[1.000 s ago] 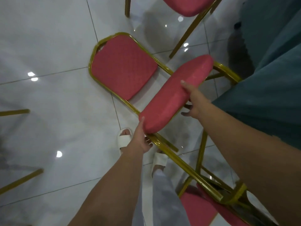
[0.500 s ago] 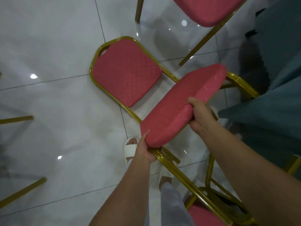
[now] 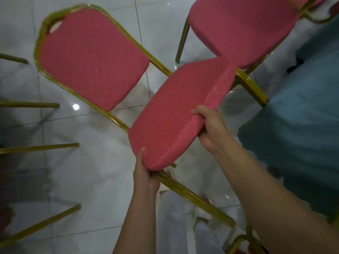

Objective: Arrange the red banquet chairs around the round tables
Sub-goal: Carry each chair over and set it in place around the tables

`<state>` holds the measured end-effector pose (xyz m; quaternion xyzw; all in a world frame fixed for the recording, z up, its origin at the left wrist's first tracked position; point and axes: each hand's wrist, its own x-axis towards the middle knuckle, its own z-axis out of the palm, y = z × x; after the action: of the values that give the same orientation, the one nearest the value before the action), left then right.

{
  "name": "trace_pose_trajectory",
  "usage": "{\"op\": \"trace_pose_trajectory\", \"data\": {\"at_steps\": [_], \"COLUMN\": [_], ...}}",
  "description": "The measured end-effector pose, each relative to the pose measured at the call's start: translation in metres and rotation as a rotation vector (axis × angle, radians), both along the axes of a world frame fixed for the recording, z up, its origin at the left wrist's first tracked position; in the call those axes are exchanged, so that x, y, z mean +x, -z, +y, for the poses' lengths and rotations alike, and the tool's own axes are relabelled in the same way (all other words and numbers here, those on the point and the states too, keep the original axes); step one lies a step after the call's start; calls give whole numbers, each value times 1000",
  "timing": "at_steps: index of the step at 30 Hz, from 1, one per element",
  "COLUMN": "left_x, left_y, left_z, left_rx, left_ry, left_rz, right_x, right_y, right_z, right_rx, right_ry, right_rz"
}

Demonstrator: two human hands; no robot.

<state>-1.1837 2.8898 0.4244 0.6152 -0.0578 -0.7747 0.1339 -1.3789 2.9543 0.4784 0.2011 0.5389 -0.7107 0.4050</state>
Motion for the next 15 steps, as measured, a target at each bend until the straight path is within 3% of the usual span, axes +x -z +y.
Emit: {"op": "trace_pose_trajectory", "data": {"at_steps": [4,9,13,15], "left_x": [-12,-12,-29,-41], "left_y": [-3,20,32,21], "left_z": [33,99,149,168], "left_rx": [-213,-226,-92,-114], "left_ry": [84,568,825,934], "left_rz": [-12,-127,-192,-241], "right_x": [-22,-48,-50,-40], "right_y": [11,40,35,17], "right_z": [50,142,206,235], "right_rx": [-61,254,525,563], "right_ry": [-54,-150,-169,-223], "right_rz": [-113,-183,5,88]}}
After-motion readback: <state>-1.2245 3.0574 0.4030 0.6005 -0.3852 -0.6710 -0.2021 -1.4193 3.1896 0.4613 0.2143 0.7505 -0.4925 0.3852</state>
